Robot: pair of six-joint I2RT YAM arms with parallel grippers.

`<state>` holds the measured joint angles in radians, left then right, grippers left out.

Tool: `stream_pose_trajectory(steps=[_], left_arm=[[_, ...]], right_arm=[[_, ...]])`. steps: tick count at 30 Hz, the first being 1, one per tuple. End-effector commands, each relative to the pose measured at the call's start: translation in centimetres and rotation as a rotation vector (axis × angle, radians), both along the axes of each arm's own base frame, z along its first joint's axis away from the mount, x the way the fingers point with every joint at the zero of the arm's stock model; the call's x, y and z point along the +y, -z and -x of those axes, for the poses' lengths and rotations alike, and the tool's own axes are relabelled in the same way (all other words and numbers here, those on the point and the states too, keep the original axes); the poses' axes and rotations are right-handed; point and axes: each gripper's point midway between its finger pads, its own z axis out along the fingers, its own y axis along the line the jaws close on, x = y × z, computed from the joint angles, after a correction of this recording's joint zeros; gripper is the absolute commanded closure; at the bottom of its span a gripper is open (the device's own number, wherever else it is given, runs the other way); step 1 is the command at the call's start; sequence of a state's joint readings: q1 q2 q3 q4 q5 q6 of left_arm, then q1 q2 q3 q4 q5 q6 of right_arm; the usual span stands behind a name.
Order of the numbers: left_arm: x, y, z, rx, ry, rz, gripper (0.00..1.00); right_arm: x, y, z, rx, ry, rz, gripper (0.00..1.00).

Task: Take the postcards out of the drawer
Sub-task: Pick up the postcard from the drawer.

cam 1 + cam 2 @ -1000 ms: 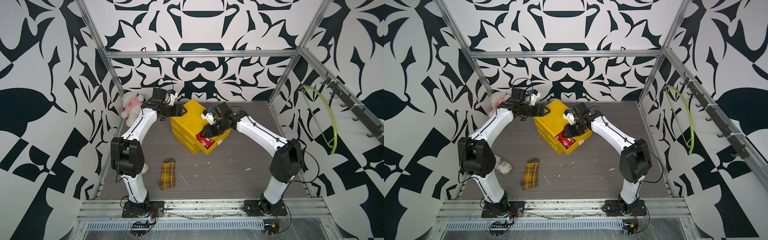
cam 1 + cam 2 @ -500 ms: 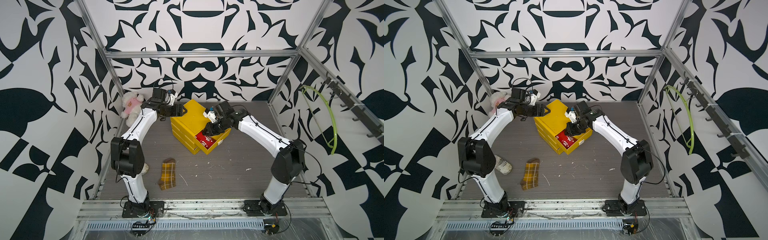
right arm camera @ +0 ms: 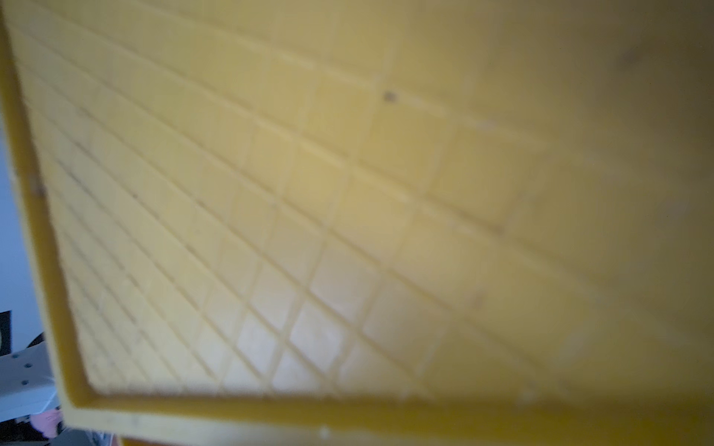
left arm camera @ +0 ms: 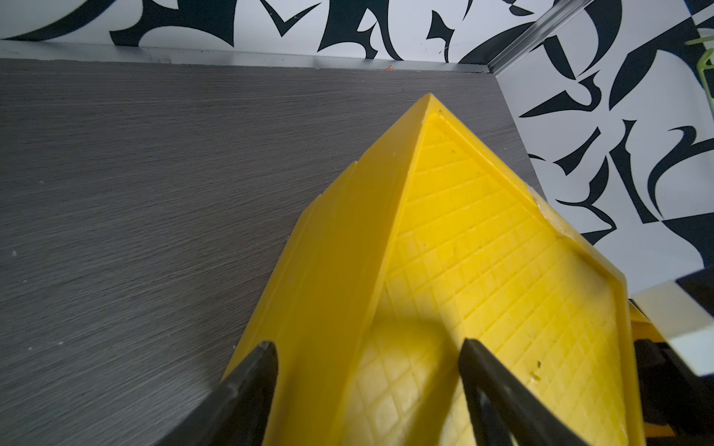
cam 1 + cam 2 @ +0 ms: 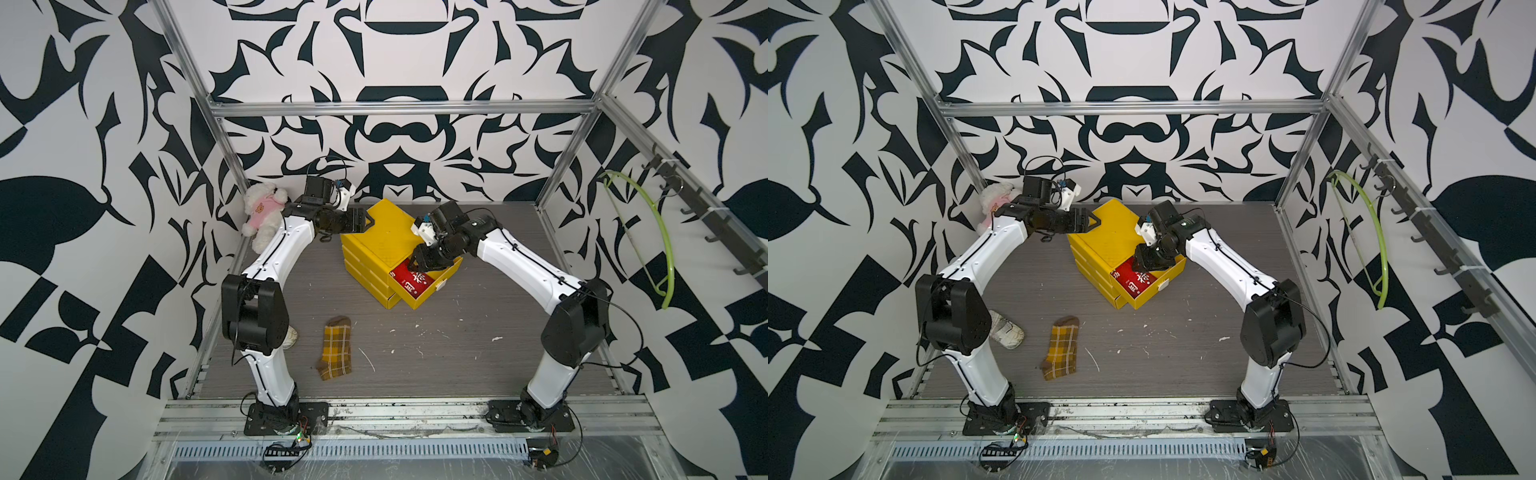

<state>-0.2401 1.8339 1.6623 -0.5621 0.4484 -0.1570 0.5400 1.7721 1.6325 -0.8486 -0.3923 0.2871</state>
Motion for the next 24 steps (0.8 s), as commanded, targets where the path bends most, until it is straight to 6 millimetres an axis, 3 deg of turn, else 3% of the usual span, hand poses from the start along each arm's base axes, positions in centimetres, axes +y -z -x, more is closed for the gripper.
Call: stream_pose_trajectory(steps=[1, 7, 19, 24], left_arm=[[1.5, 5.9, 1.8, 0.182, -0.024, -0.118, 0.21], [1.6, 5.8, 1.7, 0.176, -0.027, -0.123, 0.21], [1.6, 6.0, 1.7, 0.180, -0.028, -0.125, 0.21], [1.6, 6.2, 1.7, 0.186, -0.027, -0.127, 0.21]], right_arm=[[-0.4, -0.1, -0.8, -0.038, -0.016, 0.058, 0.61], [1.9, 1.1, 0.5, 0.009, -0.104, 0.041, 0.59], [5.1, -1.0, 2.7, 0.071, -0.150, -0.163, 0.57], [5.6, -0.9, 3.1, 0.077, -0.155, -0.175, 0.55]])
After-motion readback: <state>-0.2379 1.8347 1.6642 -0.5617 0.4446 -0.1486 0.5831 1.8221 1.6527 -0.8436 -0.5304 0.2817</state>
